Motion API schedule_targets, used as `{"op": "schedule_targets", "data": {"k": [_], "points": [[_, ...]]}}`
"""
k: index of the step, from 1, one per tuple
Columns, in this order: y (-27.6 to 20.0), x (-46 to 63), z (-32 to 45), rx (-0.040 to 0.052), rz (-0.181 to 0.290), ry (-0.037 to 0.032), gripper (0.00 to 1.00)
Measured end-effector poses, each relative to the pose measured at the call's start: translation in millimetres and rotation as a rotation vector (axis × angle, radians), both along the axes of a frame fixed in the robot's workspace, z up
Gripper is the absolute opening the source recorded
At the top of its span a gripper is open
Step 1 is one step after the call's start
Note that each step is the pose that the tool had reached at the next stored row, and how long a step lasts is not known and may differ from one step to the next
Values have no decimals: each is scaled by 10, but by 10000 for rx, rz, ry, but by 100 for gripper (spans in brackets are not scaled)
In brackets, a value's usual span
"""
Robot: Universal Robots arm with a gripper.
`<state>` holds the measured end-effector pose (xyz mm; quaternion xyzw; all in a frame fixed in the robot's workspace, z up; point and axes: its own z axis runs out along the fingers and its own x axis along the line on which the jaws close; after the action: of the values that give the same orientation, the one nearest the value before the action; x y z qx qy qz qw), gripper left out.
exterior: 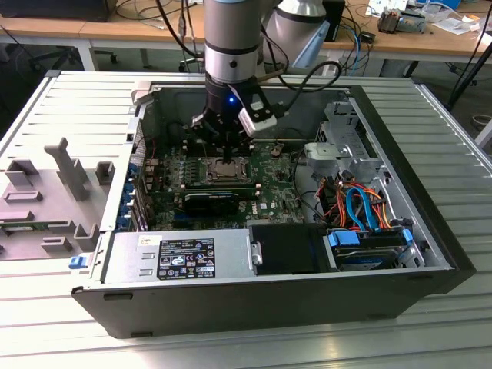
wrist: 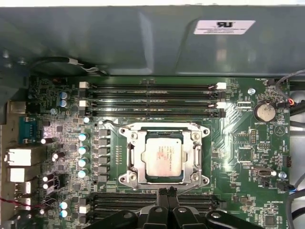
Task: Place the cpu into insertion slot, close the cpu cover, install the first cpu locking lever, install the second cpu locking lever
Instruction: 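Install the first cpu locking lever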
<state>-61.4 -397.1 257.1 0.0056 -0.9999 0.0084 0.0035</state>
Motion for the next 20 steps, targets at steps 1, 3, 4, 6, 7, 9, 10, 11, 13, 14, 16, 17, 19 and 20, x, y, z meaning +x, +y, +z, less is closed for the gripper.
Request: {"op": "schedule_targets", "data": {"k": [1, 3, 4, 6, 7, 9, 10, 11, 13, 14, 16, 17, 19, 20], "points": [[0, -31, 1, 0, 1, -26, 11], [0, -78, 1, 0, 0, -62, 11], [1, -109, 1, 1, -1, -83, 11], [6, -159, 1, 1, 1, -114, 11], [12, -187, 1, 1, 1, -129, 11], [24, -244, 1, 1, 0, -159, 11], [27, -265, 2, 0, 1, -172, 11], [34, -294, 2, 1, 0, -193, 11], [55, -364, 3, 0, 0, -246, 11], [65, -388, 3, 0, 1, -263, 11], [106, -432, 10, 2, -1, -302, 11], [118, -437, 16, 1, -1, -306, 11], [139, -449, 28, 0, 1, -319, 11], [161, -465, 36, 0, 1, -335, 11]]}}
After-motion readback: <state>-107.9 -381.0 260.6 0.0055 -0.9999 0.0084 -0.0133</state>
